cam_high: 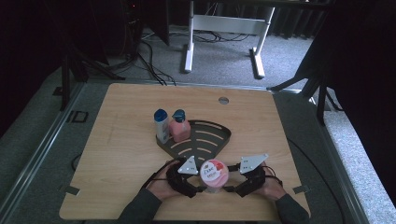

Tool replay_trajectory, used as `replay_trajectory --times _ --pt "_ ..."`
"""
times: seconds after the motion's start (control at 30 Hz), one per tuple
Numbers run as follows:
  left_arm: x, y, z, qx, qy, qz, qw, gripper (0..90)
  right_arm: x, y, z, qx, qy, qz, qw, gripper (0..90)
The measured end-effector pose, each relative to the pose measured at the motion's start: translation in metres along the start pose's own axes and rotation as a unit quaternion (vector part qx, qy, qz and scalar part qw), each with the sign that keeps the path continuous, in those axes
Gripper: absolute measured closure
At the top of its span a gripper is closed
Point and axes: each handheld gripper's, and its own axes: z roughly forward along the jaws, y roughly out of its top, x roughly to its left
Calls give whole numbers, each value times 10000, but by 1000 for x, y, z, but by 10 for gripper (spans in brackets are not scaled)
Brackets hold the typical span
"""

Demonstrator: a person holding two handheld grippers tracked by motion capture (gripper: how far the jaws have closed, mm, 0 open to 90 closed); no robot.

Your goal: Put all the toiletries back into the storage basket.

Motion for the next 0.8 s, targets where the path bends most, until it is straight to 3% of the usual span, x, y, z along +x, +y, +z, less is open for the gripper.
replay_trajectory --times 0.2,0.3,0.8 --pt "-4 5 5 158 167 191 9996 208 0 1 0 0 -30 -61 10000 239" --pt "-3 6 4 96 118 104 9998 199 1 1 0 24 -63 -101 9999 240" --pt "-5 7 0 154 155 108 9997 207 4 5 0 51 -137 -222 9996 241"
